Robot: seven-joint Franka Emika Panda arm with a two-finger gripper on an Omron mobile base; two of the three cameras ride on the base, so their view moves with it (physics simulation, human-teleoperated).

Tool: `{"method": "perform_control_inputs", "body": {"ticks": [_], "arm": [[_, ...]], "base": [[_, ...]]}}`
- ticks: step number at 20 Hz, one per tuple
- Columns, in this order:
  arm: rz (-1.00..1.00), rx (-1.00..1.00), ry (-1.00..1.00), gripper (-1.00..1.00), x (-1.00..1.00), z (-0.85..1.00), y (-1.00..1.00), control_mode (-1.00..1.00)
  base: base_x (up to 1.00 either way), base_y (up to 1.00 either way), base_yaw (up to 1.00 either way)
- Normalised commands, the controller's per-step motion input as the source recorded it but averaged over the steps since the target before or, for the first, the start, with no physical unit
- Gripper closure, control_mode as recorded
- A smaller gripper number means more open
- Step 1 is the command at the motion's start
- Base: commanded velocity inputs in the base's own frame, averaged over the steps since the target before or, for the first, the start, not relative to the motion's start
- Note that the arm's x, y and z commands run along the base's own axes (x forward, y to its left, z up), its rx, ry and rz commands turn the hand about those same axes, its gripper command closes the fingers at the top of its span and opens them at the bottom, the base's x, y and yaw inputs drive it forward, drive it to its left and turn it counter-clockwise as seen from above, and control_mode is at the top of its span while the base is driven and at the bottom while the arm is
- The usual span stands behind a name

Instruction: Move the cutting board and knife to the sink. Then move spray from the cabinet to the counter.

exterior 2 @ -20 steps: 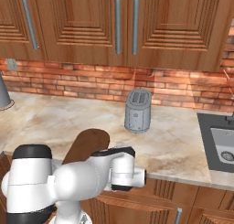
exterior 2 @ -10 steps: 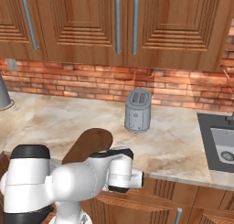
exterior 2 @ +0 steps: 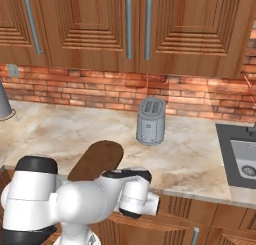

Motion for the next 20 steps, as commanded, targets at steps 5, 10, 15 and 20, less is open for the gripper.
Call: {"method": "perform_control_inputs", "body": {"ticks": [5,10,15,20], "arm": [[-0.01,0.0,0.0,-1.0,0.03,-0.03,0.11,-1.0],[0.0,0.0,0.0,-1.0,0.16,-0.06,0.25,-1.0],[0.0,0.0,0.0,-1.0,0.13,0.0,0.05,-1.0],[0.0,0.03,0.0,-1.0,0.05,0.0,0.0,-1.0]], "base": [[0.0,0.0,0.0],[0.0,0.0,0.0],[0.0,0.0,0.0],[0.0,0.0,0.0]]}}
